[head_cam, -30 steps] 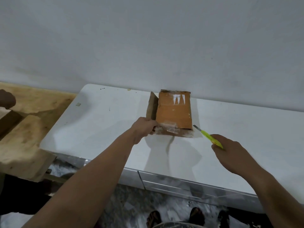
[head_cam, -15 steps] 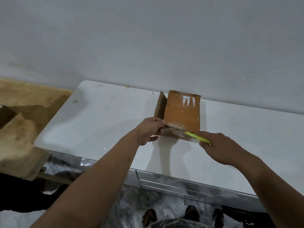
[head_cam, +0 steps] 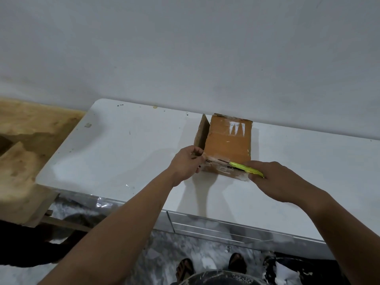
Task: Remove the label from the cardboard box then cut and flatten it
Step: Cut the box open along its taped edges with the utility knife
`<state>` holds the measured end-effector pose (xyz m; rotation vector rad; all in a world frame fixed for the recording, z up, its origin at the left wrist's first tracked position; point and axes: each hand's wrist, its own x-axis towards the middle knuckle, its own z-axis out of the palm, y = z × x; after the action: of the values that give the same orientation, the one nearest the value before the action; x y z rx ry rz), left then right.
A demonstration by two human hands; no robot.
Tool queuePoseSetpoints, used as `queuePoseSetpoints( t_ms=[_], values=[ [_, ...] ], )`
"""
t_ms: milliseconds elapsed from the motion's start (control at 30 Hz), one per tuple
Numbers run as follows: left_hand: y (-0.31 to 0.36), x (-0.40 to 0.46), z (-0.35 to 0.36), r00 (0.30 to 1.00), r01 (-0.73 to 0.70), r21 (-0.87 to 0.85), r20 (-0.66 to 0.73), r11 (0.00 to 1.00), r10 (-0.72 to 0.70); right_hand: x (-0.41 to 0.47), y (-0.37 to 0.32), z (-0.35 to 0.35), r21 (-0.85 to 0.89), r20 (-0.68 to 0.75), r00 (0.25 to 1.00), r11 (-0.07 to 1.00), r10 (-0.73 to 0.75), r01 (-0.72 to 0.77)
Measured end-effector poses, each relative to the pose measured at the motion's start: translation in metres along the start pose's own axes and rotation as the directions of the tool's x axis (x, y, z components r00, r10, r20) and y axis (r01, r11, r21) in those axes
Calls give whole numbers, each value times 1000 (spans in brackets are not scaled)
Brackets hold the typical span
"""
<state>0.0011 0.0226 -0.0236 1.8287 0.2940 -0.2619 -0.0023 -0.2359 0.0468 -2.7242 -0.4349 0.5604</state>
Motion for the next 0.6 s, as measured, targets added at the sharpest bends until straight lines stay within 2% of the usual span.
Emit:
queuePoseSetpoints(
  t_ms=[200, 333, 600],
  values=[
    [-4, 2, 4, 999, 22, 94, -30, 995, -19, 12, -17, -12, -47, 94, 995, 999, -21, 25],
    [0, 3, 5, 998, 24, 65, -55, 998, -21, 18, -26, -19, -87, 137, 990, 995, -25, 37],
    [-5, 1, 11, 991, -50, 171, -111, 984, 70, 18, -35, -16, -112, 188, 982, 993, -5, 26]
  ],
)
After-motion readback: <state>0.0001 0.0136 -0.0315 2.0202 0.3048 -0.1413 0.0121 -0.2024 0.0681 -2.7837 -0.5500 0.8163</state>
